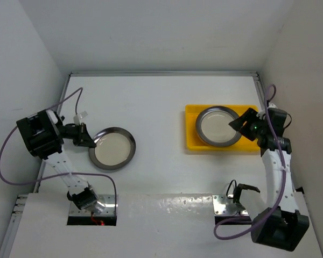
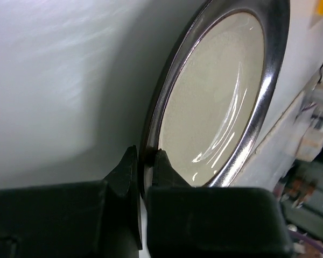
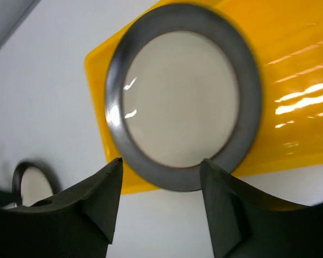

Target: Place the plates into the plastic bin on the countertop

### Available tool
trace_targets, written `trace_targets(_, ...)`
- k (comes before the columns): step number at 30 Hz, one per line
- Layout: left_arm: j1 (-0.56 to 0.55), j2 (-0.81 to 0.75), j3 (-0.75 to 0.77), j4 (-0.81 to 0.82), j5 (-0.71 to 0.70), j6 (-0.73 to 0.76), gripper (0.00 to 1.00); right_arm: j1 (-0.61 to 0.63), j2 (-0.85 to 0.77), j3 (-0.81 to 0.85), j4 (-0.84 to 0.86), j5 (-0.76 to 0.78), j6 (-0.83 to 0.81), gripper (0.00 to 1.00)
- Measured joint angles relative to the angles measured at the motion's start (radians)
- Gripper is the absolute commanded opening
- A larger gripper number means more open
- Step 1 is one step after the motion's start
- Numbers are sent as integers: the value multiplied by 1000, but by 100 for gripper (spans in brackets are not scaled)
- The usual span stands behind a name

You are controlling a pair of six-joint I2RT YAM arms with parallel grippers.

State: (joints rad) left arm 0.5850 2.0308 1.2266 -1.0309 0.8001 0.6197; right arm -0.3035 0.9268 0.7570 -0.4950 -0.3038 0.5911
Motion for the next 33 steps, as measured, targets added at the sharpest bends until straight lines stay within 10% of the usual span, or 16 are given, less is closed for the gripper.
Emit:
trace_targets(15,-637,-272,309,79,-108,-67,0,696,531,328,231,-150,-179,60)
trace_targets(27,-795,-274,375,71,-168,-82,0,813,934,497,488,-254,-283,58)
trace_targets(33,-808,-262,405,71,-169,-82,0,817,1039,497,592,-278,-244,41)
